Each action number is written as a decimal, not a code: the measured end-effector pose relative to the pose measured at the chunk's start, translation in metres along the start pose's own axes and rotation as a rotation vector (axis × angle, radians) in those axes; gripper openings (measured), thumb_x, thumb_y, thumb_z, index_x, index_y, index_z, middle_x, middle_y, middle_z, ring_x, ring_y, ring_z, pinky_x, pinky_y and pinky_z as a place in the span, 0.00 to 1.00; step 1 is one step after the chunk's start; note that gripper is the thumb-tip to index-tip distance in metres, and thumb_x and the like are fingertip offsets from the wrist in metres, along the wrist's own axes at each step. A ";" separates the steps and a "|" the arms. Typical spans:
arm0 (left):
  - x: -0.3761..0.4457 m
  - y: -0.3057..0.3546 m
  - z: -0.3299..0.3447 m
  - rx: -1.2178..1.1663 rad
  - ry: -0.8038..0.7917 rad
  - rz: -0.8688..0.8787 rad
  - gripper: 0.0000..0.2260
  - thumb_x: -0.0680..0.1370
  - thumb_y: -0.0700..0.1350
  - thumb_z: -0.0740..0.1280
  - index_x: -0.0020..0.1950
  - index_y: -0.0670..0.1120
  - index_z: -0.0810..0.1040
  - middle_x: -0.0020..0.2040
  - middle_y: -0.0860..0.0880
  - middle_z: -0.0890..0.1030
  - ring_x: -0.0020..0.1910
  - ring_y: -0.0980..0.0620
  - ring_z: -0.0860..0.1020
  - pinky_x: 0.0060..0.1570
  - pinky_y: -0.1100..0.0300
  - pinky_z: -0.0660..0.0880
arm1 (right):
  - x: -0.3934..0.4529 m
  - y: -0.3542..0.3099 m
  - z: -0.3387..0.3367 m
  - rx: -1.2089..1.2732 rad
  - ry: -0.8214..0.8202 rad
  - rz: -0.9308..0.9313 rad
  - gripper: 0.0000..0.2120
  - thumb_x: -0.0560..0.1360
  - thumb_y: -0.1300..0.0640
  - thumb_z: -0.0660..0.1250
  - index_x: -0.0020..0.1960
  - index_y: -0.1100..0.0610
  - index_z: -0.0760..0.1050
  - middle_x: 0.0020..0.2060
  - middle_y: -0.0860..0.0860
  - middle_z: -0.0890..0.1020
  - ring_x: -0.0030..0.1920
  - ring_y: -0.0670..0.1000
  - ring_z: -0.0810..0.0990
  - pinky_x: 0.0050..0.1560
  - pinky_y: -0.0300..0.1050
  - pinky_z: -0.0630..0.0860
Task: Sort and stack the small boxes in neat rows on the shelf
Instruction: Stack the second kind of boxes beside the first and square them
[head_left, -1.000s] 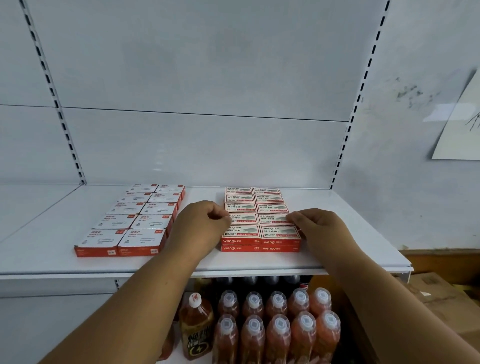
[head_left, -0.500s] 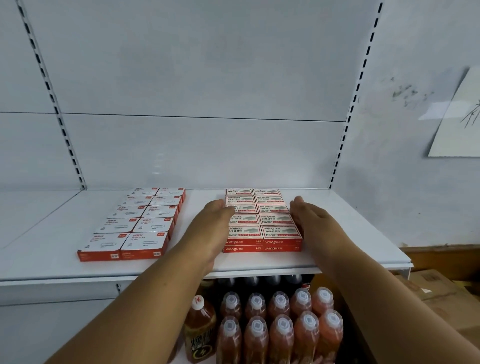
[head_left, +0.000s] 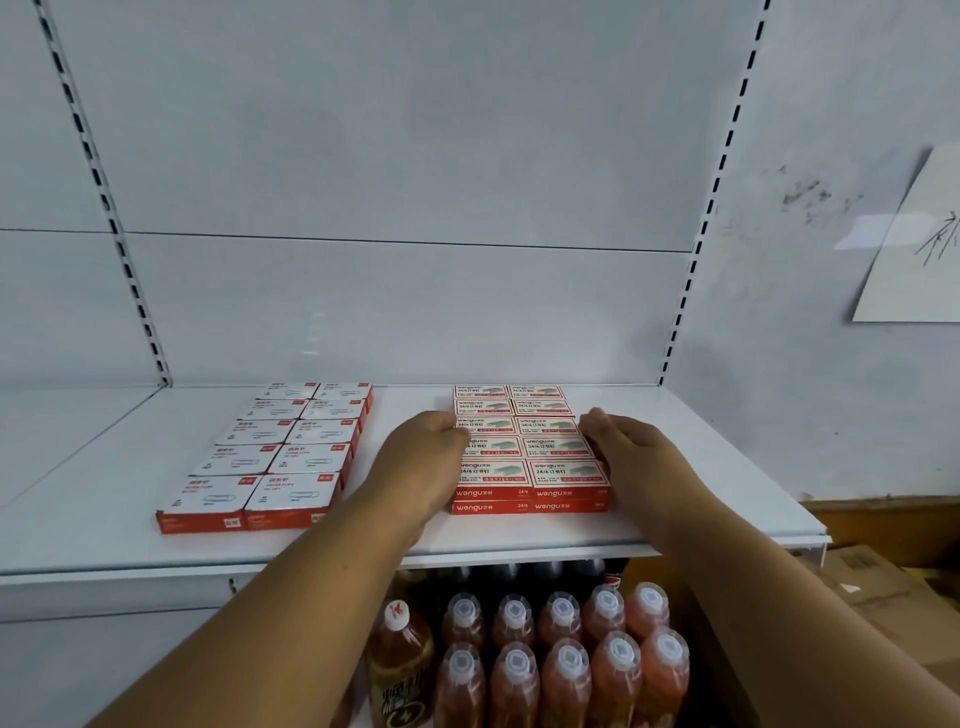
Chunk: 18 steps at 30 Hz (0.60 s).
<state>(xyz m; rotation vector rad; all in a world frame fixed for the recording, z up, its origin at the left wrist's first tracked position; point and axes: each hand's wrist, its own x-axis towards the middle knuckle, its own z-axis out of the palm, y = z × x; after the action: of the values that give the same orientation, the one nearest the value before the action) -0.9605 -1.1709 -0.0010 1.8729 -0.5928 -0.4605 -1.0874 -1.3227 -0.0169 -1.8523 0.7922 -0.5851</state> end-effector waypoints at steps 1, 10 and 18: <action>0.002 0.001 -0.001 0.005 0.000 -0.008 0.04 0.84 0.47 0.57 0.54 0.54 0.71 0.39 0.60 0.77 0.32 0.62 0.78 0.20 0.74 0.68 | 0.002 -0.001 0.000 0.008 0.005 0.007 0.17 0.81 0.42 0.56 0.45 0.48 0.80 0.41 0.46 0.86 0.44 0.49 0.85 0.52 0.46 0.78; 0.030 0.018 -0.003 0.062 0.014 -0.075 0.14 0.81 0.46 0.58 0.45 0.41 0.80 0.42 0.46 0.85 0.41 0.50 0.83 0.38 0.53 0.75 | 0.037 -0.010 -0.004 0.108 -0.068 0.060 0.17 0.83 0.46 0.55 0.48 0.52 0.79 0.39 0.42 0.86 0.41 0.44 0.85 0.45 0.38 0.78; 0.038 0.011 0.006 0.004 0.111 -0.087 0.14 0.80 0.45 0.58 0.46 0.40 0.81 0.38 0.47 0.85 0.38 0.48 0.84 0.39 0.53 0.75 | 0.046 0.000 -0.002 0.197 -0.092 0.063 0.16 0.82 0.46 0.57 0.46 0.51 0.80 0.41 0.47 0.87 0.41 0.48 0.86 0.48 0.48 0.81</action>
<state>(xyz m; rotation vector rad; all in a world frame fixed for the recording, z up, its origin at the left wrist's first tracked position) -0.9355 -1.2018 0.0054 1.9198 -0.4405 -0.4091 -1.0585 -1.3579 -0.0142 -1.6559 0.7033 -0.5151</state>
